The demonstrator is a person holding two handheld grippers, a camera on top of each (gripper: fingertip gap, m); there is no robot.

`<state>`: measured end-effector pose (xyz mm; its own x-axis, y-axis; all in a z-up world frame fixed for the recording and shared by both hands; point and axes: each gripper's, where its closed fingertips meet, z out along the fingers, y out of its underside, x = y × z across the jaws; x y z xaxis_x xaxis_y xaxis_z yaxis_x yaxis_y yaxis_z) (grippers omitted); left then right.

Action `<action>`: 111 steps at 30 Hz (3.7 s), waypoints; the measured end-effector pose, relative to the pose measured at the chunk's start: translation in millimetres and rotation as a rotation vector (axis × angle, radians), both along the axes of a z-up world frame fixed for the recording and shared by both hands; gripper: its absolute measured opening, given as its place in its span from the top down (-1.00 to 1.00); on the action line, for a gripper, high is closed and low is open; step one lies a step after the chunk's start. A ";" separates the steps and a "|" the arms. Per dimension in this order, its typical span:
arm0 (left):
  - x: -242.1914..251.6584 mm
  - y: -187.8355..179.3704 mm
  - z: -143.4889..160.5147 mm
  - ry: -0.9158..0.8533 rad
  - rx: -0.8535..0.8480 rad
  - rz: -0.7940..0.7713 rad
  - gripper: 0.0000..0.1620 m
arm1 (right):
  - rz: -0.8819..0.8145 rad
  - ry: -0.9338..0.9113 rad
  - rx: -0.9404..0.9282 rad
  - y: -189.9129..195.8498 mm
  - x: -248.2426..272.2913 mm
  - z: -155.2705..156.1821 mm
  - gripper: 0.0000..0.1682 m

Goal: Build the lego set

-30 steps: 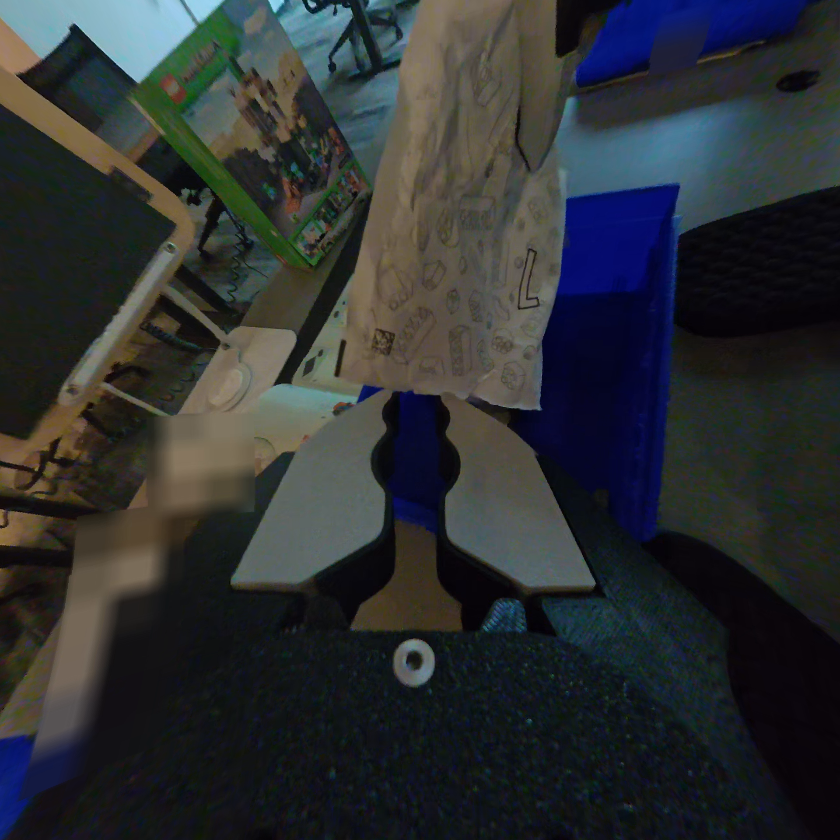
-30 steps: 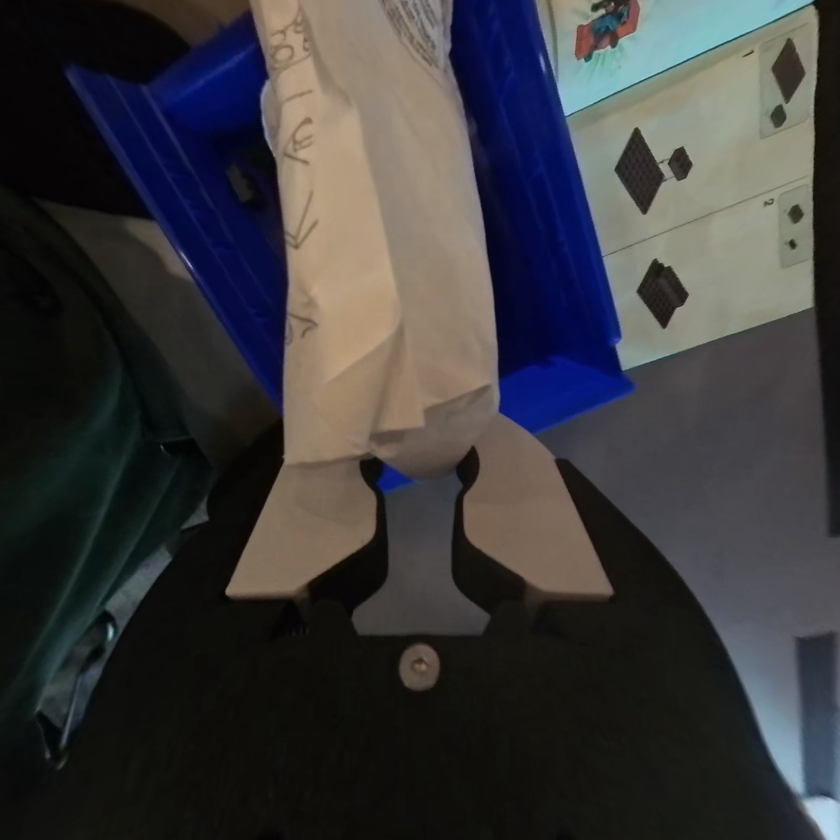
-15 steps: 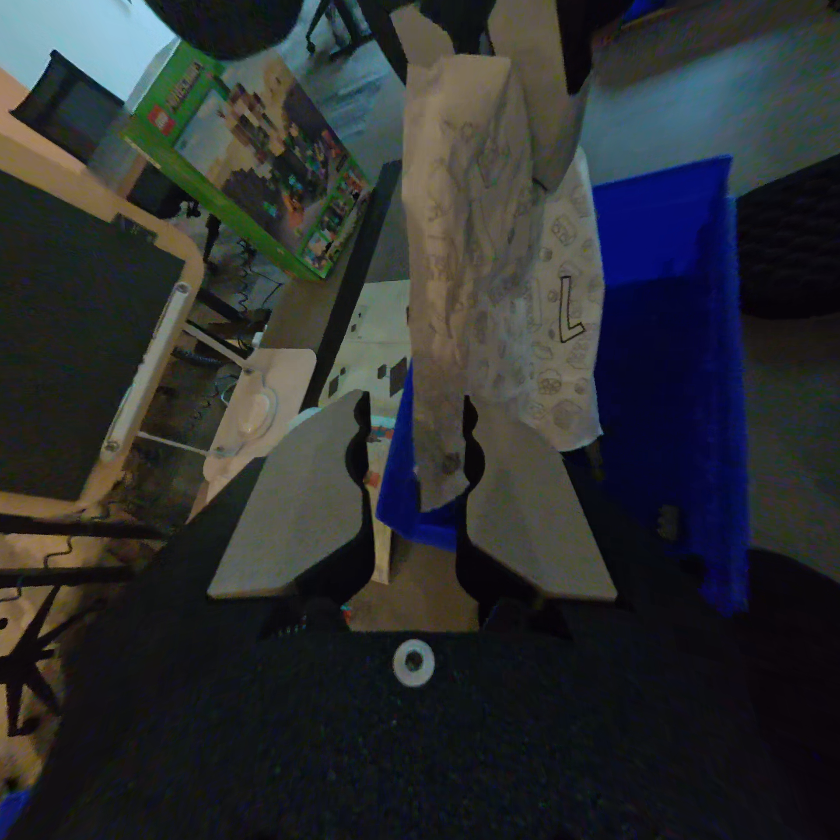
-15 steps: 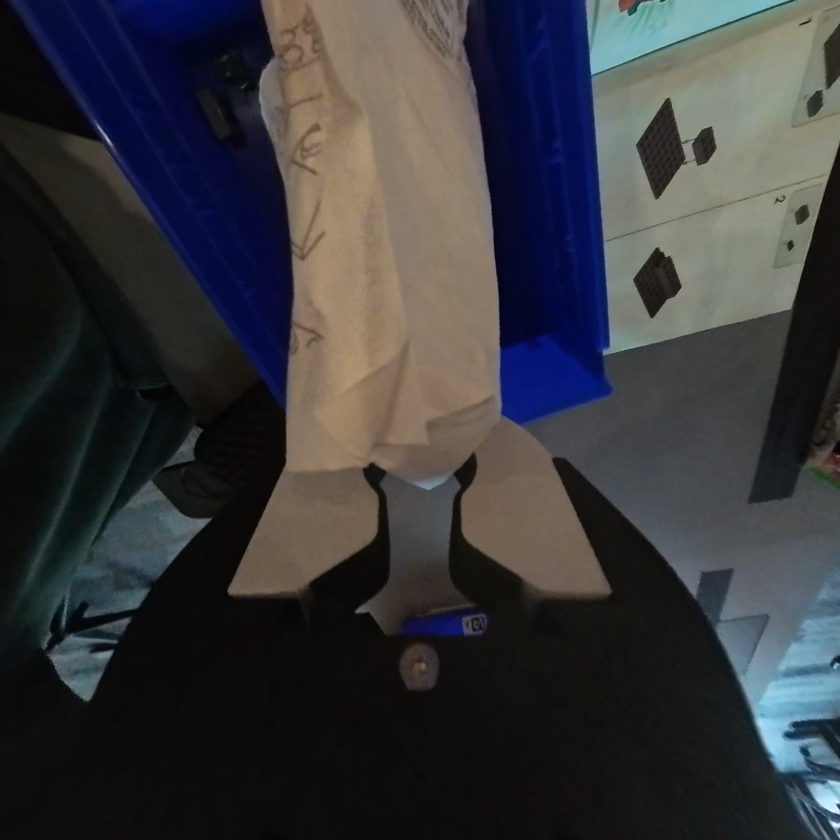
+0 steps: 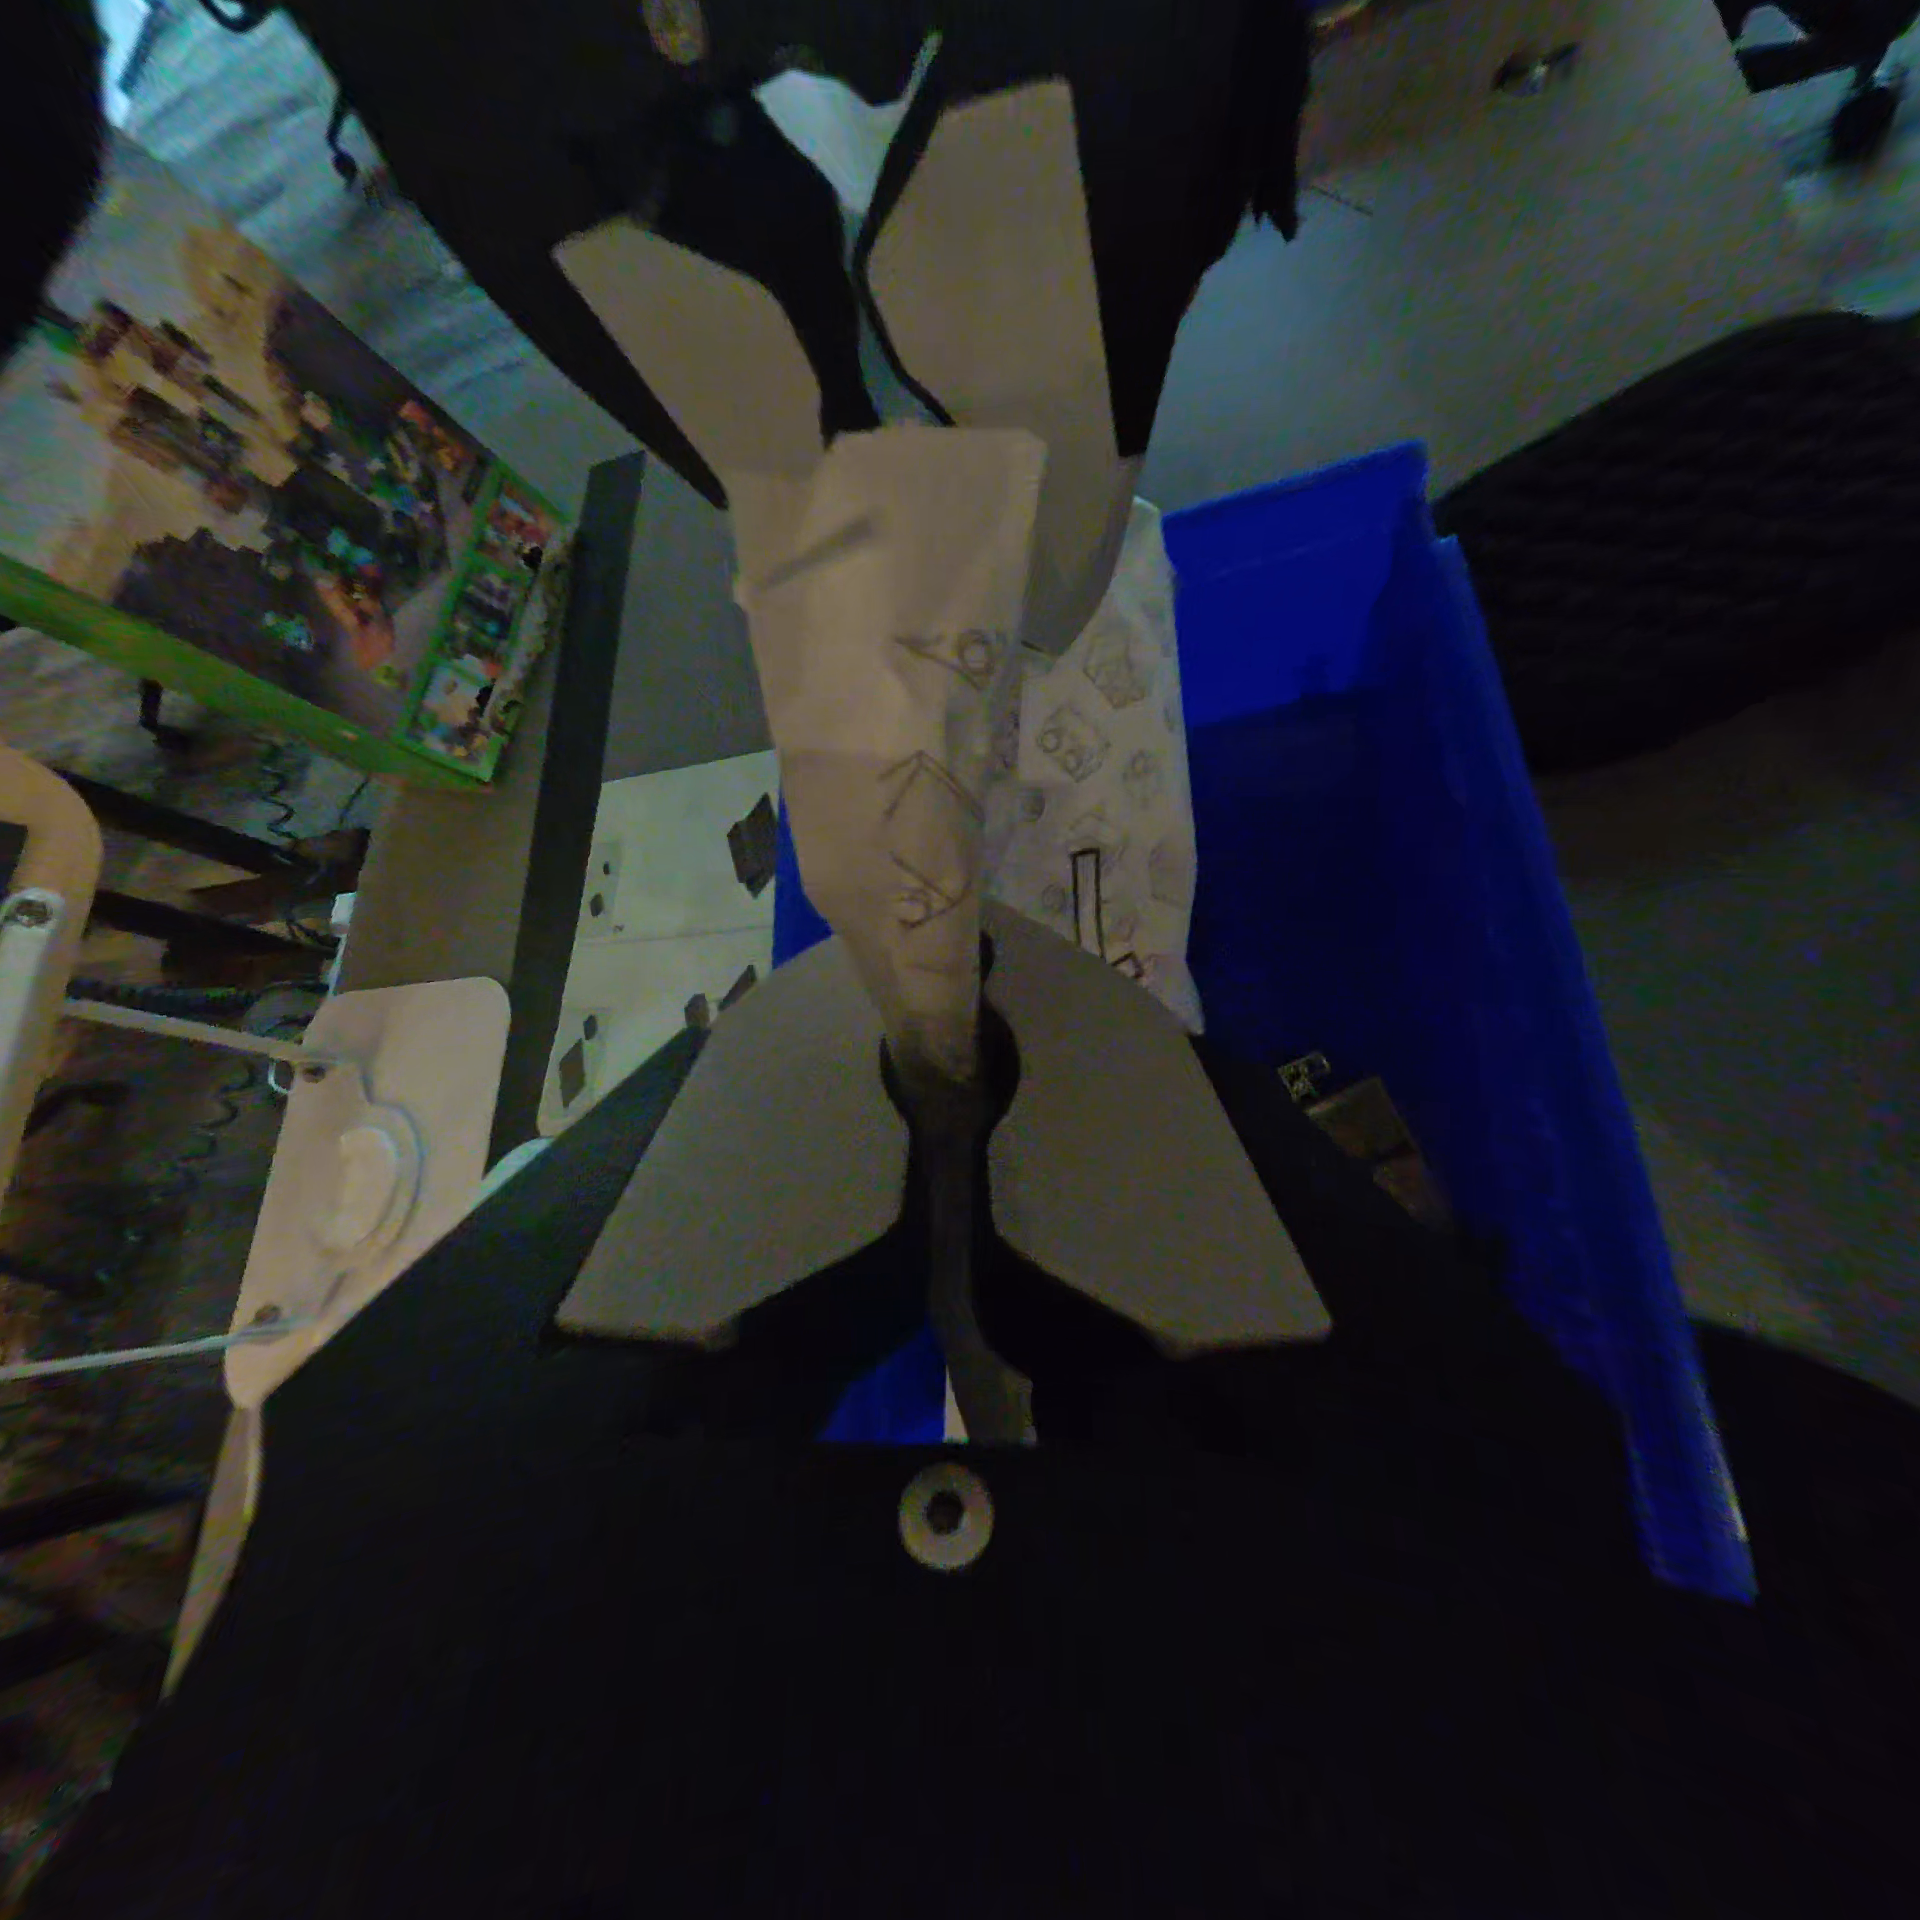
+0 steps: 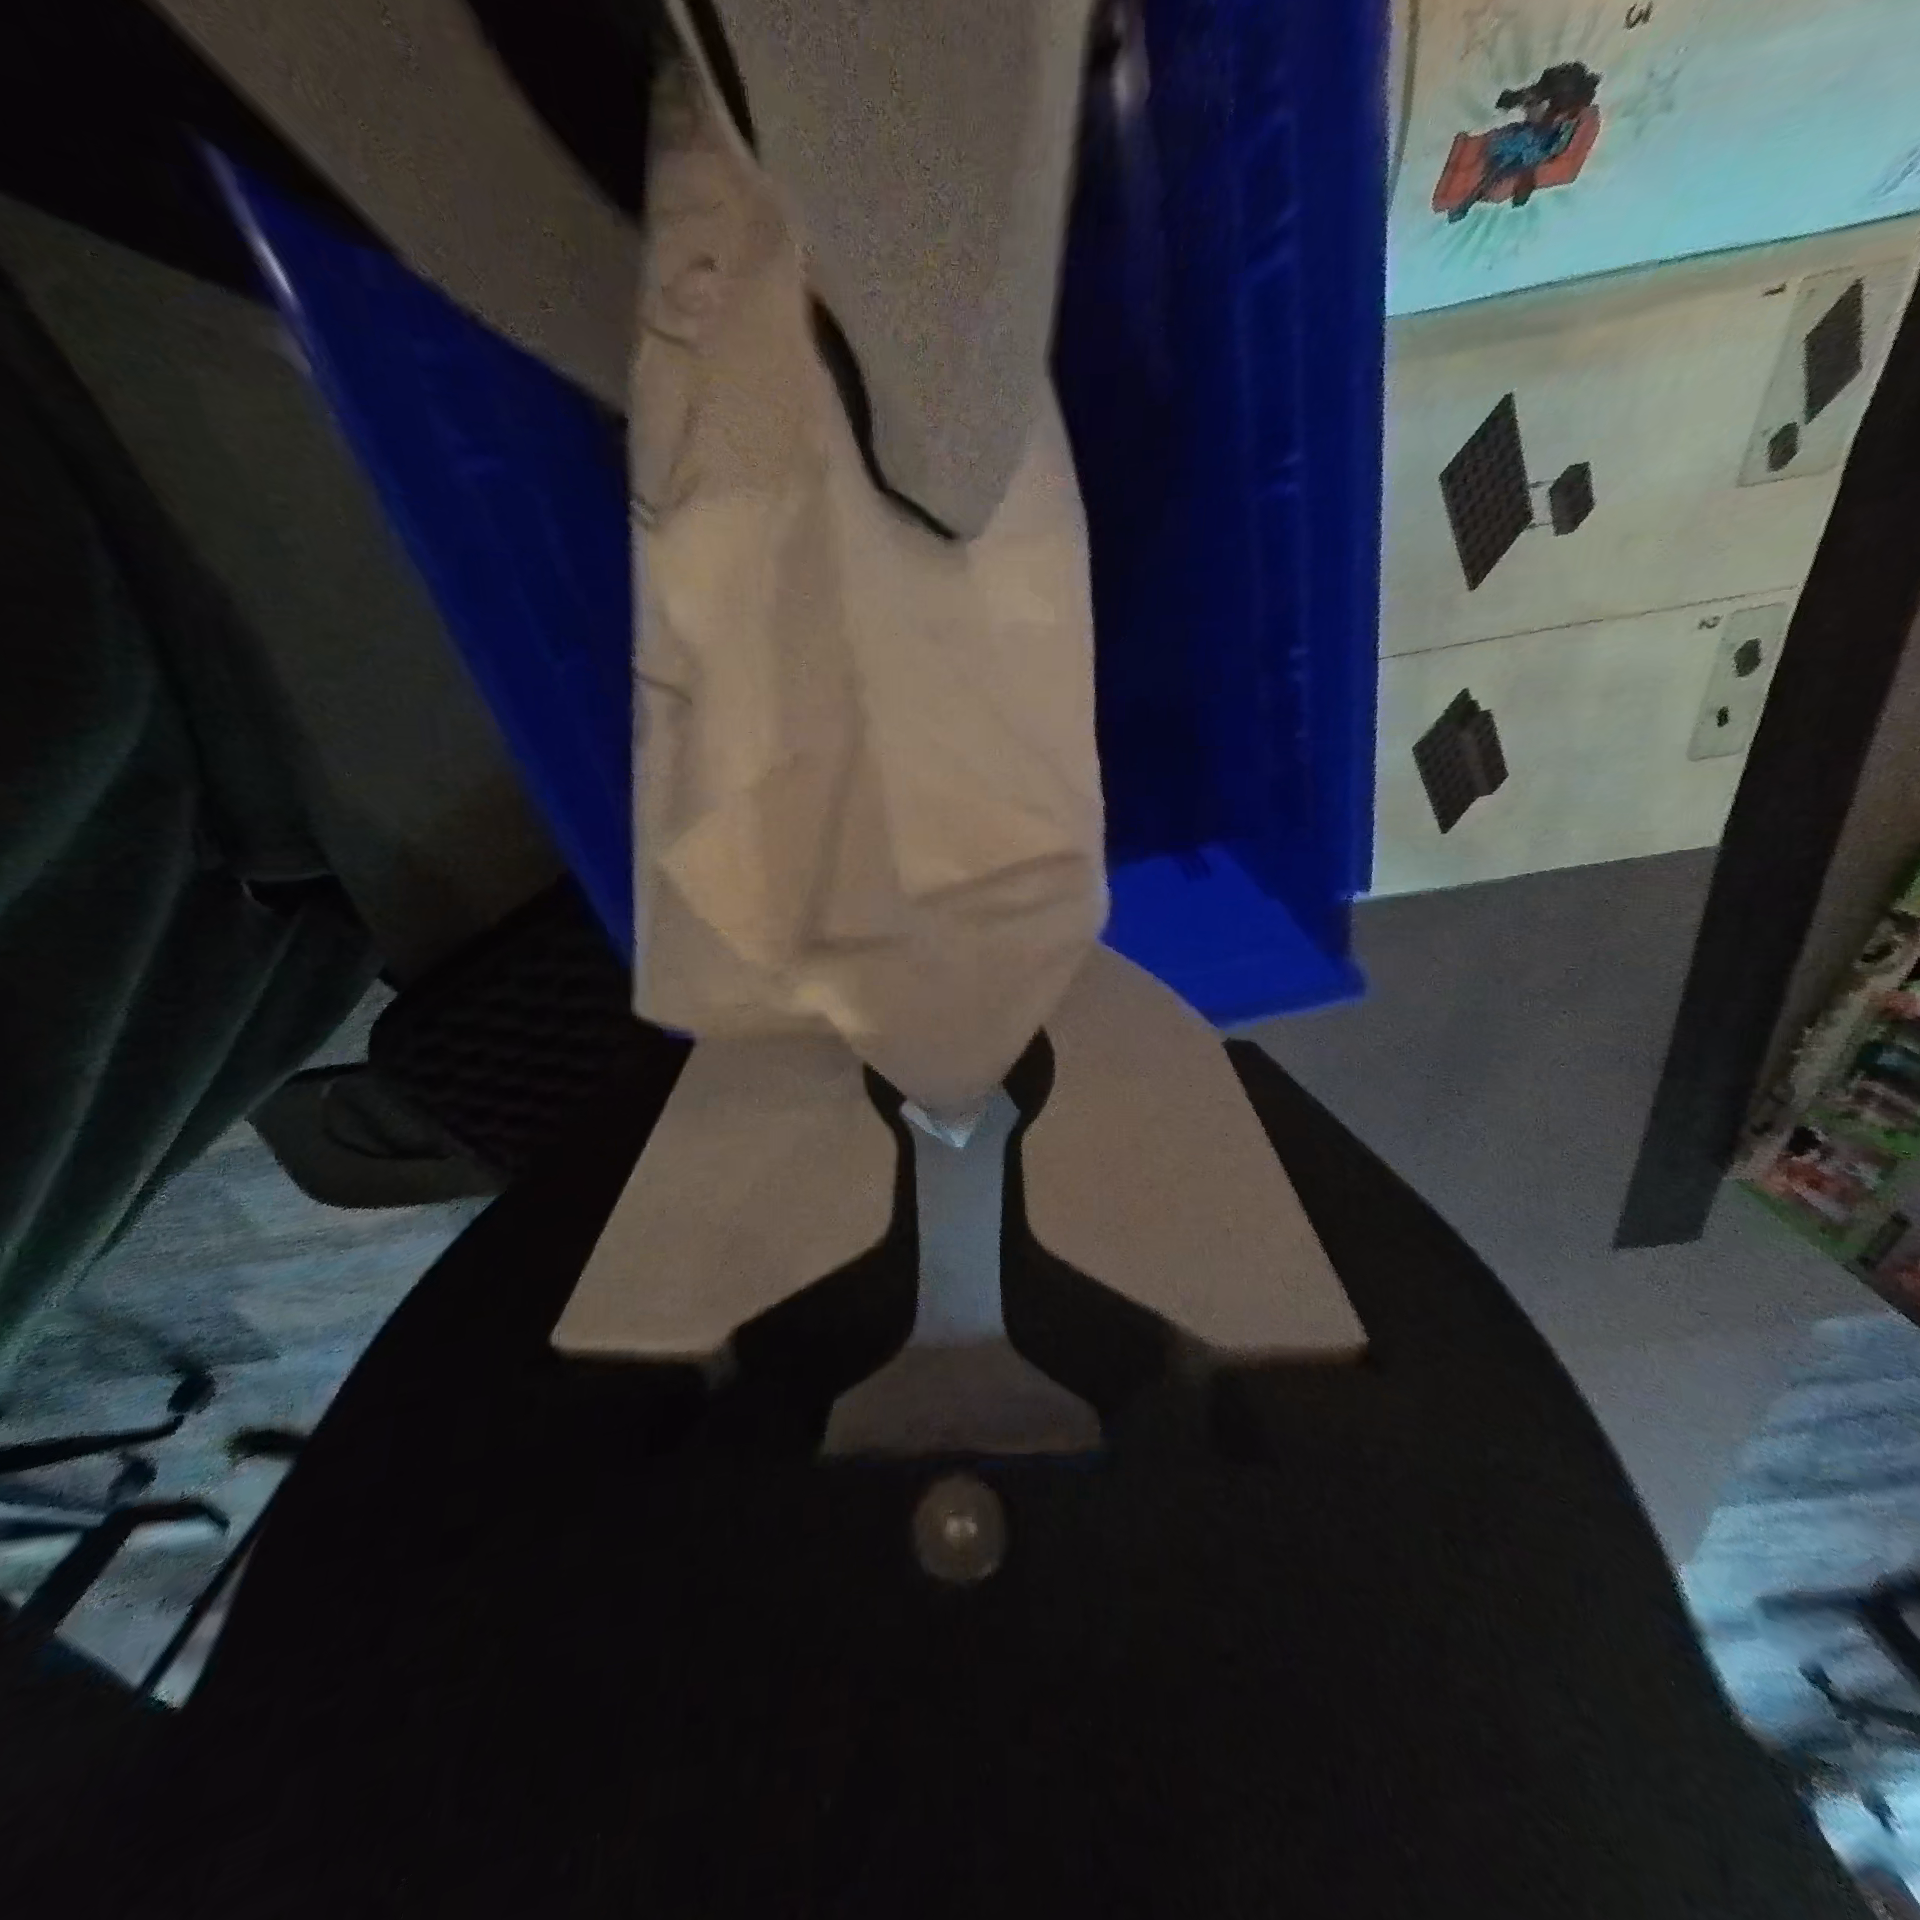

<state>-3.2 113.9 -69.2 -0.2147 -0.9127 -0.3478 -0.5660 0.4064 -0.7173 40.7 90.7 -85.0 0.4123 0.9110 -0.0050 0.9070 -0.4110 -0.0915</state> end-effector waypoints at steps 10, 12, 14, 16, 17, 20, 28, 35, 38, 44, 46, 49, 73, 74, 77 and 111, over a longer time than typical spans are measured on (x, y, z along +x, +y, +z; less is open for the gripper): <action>-25.9 10.7 10.3 -0.157 -0.116 0.054 1.00 | -0.016 0.443 0.237 -7.6 25.5 -1.6 0.01; -34.7 13.8 13.2 -0.224 -0.155 0.062 0.99 | -0.038 0.496 0.286 -15.3 34.5 -15.8 -0.10; -42.1 16.9 19.1 -0.312 -0.205 0.066 1.00 | -0.083 0.559 0.341 -14.9 39.6 -29.6 -0.10; -46.9 19.1 23.1 -0.382 -0.273 0.072 1.00 | -0.122 0.591 0.396 -6.4 44.0 -41.1 -0.06; -48.9 19.8 24.1 -0.407 -0.299 0.074 1.00 | -0.133 0.614 0.418 -1.2 45.5 -44.0 -0.04; -51.3 18.1 24.4 -0.448 -0.337 0.074 1.00 | -0.131 0.759 0.414 5.4 41.0 -38.3 0.20; -60.8 21.8 29.5 -0.511 -0.382 0.121 0.98 | -0.036 0.819 0.437 5.7 41.1 8.2 1.00; -65.3 20.5 -11.8 -0.386 -0.396 0.183 0.65 | -0.032 0.721 0.363 3.3 47.9 0.1 1.00; -73.7 18.5 -17.5 -0.359 -0.362 0.181 0.67 | -0.049 0.732 0.309 -1.5 48.1 -7.9 1.00; -65.5 16.1 -18.6 -0.356 -0.297 0.180 0.82 | -0.052 0.800 0.281 -2.7 34.7 -5.9 1.00; -67.9 14.4 -10.7 -0.370 -0.332 0.157 0.82 | -0.027 0.806 0.327 -2.2 37.2 3.9 1.00; -70.6 5.2 -12.7 -0.358 -0.432 0.085 0.82 | 0.002 0.877 0.333 -10.4 35.2 16.9 0.85; -71.1 -3.1 -0.2 -0.298 -0.400 0.092 0.99 | 0.017 1.057 0.316 -20.7 25.1 25.6 1.00; -68.5 -2.9 -0.8 -0.291 -0.386 0.095 0.99 | 0.022 1.054 0.323 -20.0 22.7 26.0 1.00; -79.8 6.4 4.7 -0.316 -0.386 0.126 1.00 | -0.004 1.062 0.340 -19.5 39.7 29.7 1.00; -83.4 14.6 9.2 -0.299 -0.358 0.188 0.99 | -0.083 1.078 0.380 -9.4 60.6 23.5 1.00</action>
